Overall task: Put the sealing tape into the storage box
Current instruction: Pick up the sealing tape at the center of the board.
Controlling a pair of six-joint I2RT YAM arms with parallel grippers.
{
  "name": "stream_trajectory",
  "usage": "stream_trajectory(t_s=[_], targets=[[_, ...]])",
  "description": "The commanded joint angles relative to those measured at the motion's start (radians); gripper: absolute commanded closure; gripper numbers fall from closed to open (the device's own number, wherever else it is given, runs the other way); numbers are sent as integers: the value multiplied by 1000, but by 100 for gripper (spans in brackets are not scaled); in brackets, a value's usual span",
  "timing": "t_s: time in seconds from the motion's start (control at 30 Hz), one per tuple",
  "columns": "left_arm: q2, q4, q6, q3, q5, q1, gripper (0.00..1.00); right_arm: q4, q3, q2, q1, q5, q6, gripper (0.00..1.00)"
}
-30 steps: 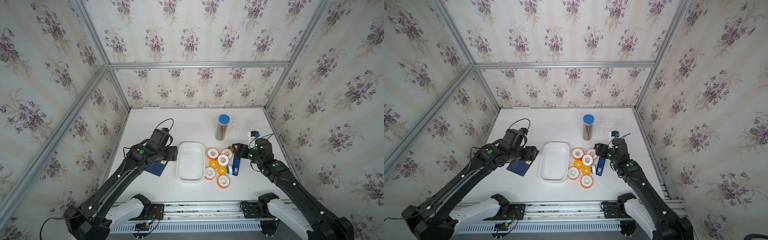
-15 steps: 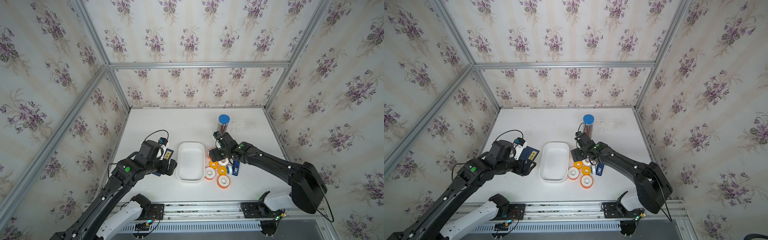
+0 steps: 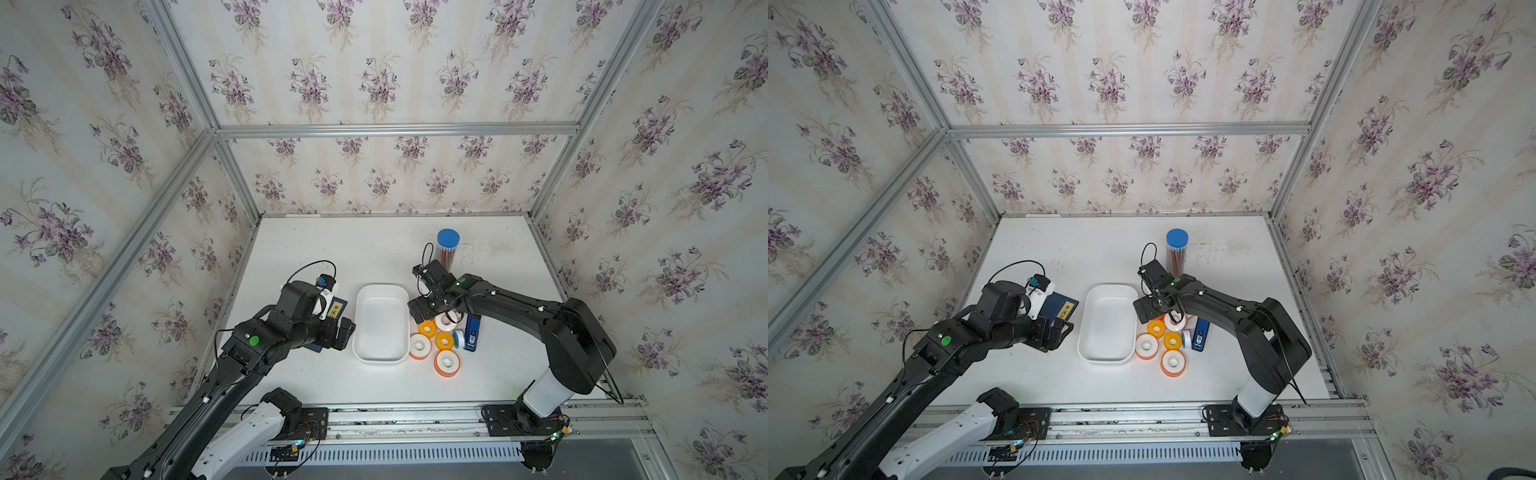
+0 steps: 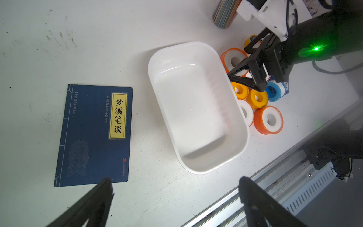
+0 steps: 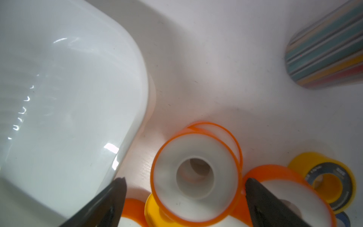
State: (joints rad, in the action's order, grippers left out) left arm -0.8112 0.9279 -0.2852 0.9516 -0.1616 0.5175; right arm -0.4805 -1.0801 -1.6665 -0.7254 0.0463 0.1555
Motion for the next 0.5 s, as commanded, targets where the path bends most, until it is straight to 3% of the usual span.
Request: stream_trajectory(t_s=[0.0,0.27,0.47], targets=[[-3,-6,10,0,2,-1,0,-11,-12,-21,0,15,-12,4],[-11,-3,6,0,7,-1,0,1,-16,-64,1,36,-13,11],[-12,-2,3,0,14,-1,0,5,-18,-63,3,46,-5,22]])
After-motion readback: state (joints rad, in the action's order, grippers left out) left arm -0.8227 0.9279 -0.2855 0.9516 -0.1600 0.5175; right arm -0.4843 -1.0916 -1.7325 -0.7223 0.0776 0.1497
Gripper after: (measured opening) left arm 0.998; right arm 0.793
